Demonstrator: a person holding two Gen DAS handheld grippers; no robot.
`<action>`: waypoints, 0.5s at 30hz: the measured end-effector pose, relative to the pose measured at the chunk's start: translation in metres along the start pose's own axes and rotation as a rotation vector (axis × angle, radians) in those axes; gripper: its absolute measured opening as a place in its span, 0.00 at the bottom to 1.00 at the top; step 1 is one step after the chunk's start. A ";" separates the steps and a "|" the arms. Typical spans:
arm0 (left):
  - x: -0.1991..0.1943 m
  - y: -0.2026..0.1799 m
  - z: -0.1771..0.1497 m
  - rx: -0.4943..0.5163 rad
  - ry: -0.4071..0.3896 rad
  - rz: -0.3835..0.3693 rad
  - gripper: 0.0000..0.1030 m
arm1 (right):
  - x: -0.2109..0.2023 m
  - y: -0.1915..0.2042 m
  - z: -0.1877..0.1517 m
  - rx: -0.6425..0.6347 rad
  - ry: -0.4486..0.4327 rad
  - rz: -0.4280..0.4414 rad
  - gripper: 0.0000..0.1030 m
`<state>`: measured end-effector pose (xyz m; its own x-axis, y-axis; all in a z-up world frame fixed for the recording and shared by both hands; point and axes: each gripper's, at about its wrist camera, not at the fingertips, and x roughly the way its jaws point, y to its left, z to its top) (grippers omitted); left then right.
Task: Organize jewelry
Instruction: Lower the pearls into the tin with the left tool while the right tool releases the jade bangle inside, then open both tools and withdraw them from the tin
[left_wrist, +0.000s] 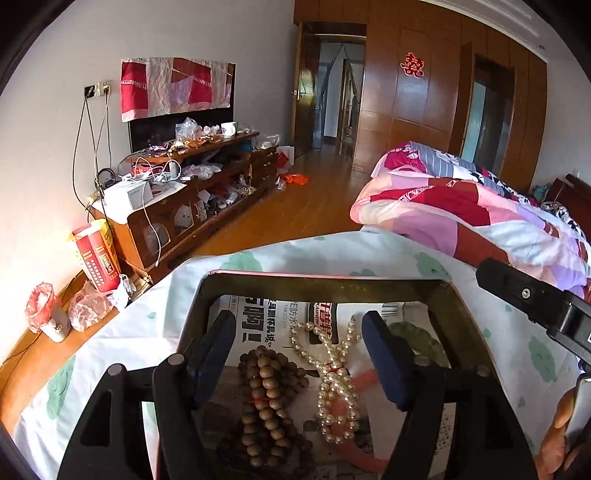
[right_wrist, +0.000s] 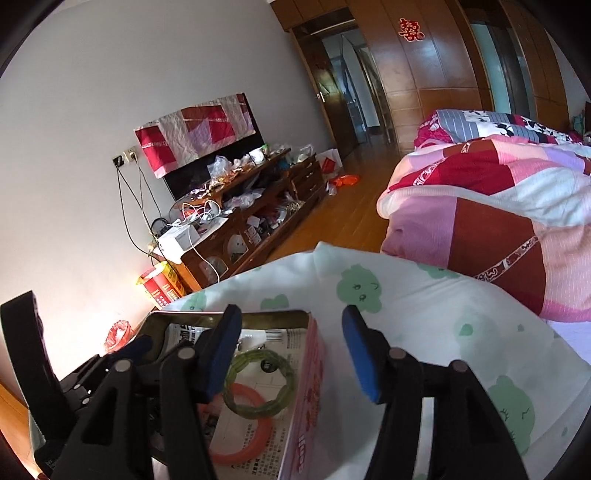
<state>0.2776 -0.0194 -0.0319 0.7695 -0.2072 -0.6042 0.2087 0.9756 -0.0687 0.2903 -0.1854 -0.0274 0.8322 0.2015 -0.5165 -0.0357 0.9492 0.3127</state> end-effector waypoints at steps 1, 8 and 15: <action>0.001 0.001 0.000 -0.002 0.003 0.003 0.69 | 0.001 0.000 0.000 -0.002 0.002 -0.004 0.58; -0.009 -0.001 0.002 0.022 -0.066 0.065 0.69 | 0.001 0.005 -0.001 -0.046 -0.008 -0.018 0.58; -0.031 0.003 -0.004 0.014 -0.079 0.077 0.69 | -0.030 0.015 0.001 -0.078 -0.042 -0.041 0.62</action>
<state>0.2524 -0.0098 -0.0166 0.8289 -0.1372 -0.5424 0.1552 0.9878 -0.0127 0.2656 -0.1772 -0.0066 0.8562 0.1533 -0.4933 -0.0429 0.9728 0.2278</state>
